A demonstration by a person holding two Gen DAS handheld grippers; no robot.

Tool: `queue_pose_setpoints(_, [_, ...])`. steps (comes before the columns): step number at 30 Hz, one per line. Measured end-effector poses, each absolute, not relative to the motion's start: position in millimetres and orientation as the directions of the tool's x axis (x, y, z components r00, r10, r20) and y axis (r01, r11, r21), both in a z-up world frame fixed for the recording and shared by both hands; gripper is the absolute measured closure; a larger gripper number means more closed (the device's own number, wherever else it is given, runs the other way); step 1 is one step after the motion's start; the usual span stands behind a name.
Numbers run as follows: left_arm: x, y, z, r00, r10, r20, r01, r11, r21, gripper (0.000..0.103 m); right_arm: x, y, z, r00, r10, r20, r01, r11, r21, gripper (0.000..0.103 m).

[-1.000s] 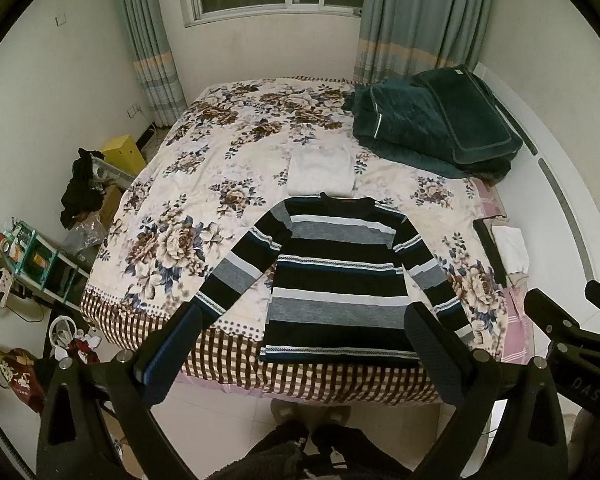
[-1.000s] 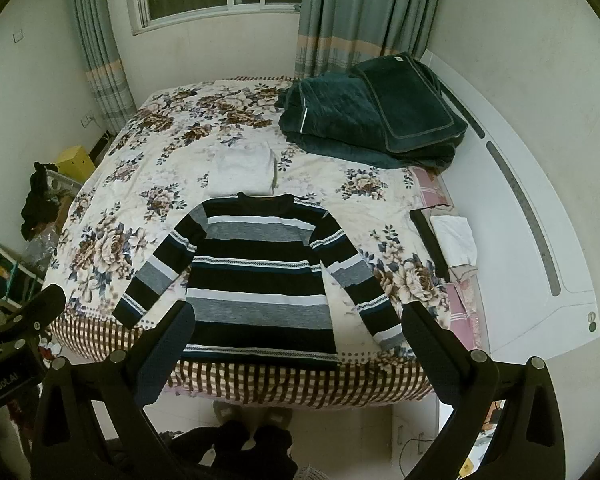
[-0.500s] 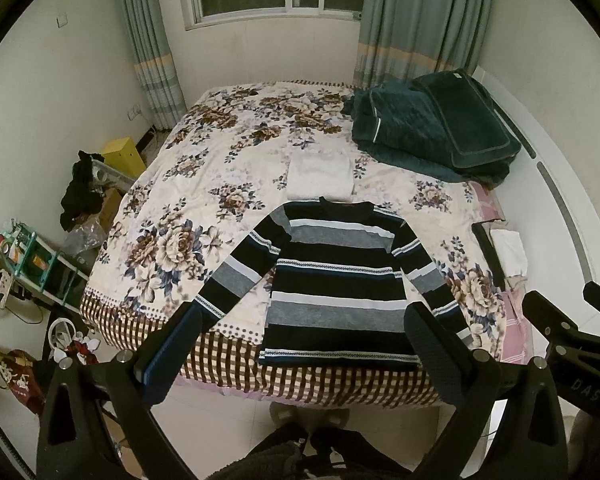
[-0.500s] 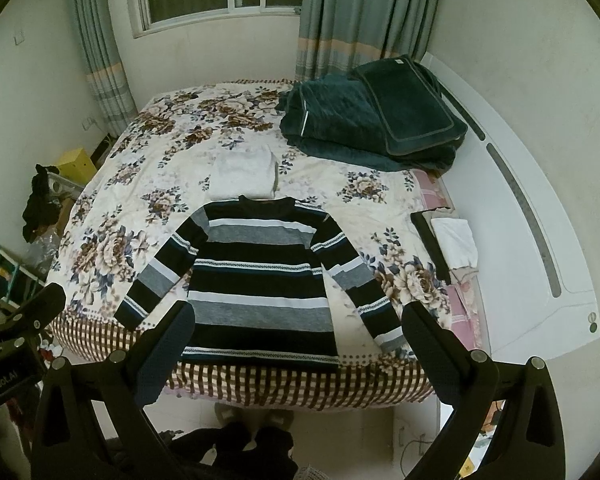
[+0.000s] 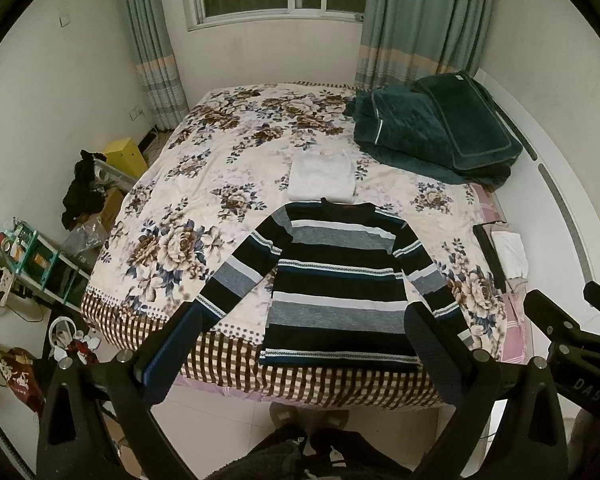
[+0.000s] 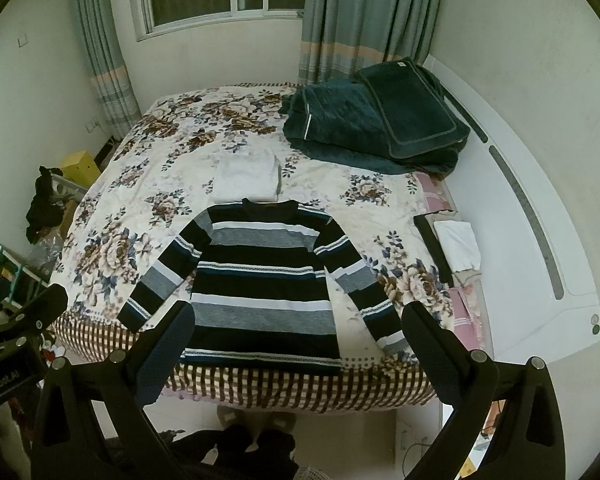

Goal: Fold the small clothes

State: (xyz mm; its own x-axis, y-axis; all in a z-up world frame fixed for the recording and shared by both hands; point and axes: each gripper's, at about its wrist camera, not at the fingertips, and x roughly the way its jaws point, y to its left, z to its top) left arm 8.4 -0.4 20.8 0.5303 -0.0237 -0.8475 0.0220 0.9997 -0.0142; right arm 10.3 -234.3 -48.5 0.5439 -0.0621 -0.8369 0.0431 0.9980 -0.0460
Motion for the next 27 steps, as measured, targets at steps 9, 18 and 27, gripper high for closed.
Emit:
queue_pose_setpoints(9, [7.7,-0.3,20.6,0.531,-0.025,-0.847,0.022,1.000,-0.016,0.000,8.7,-236.9,-49.0,0.547,-0.061,-0.835,0.044,0.998,-0.044,0.000])
queue_pose_setpoints(18, [6.6,0.0,21.8,0.533,-0.029,-0.845,0.025,1.000,-0.019,0.000,5.9,-237.1,-49.7,0.548,-0.060,-0.834,0.044,0.998,-0.043,0.000])
queue_pose_setpoints(27, [5.1,0.3,24.5,0.540,-0.033,-0.841,0.024,0.999,-0.024,0.000,20.4,-224.7,-29.4,0.552,-0.056,-0.832,0.040,0.998,-0.041,0.000])
